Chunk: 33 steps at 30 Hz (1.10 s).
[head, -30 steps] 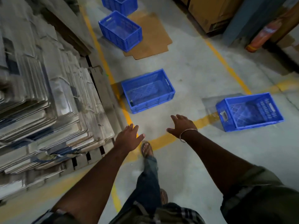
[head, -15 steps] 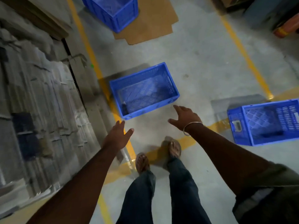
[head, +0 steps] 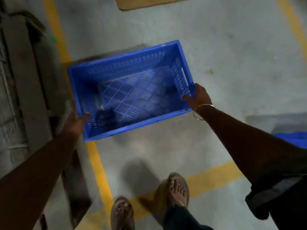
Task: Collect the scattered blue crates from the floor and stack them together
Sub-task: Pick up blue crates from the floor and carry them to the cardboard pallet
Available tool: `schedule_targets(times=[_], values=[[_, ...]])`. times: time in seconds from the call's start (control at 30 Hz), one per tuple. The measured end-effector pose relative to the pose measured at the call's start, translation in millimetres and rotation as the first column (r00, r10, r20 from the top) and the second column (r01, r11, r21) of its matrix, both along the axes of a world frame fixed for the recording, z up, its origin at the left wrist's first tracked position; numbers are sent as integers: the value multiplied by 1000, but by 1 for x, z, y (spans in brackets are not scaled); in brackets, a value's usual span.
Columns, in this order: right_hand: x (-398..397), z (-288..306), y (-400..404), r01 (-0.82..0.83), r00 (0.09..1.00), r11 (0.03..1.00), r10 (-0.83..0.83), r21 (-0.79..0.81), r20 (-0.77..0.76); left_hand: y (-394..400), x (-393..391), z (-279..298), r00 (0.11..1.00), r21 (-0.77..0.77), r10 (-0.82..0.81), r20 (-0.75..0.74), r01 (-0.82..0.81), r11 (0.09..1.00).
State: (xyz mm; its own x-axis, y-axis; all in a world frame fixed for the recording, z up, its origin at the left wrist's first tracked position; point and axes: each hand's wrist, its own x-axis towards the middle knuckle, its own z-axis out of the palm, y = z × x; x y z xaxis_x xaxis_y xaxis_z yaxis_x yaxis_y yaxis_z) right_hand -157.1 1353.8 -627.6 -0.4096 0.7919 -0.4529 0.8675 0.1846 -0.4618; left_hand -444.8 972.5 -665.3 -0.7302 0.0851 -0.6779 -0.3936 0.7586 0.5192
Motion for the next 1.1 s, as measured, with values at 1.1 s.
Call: schedule_targets(times=[1.1], values=[[114, 252, -58, 39, 982, 985, -69, 169, 177, -61, 132, 237, 962, -83, -8, -272, -15, 996]])
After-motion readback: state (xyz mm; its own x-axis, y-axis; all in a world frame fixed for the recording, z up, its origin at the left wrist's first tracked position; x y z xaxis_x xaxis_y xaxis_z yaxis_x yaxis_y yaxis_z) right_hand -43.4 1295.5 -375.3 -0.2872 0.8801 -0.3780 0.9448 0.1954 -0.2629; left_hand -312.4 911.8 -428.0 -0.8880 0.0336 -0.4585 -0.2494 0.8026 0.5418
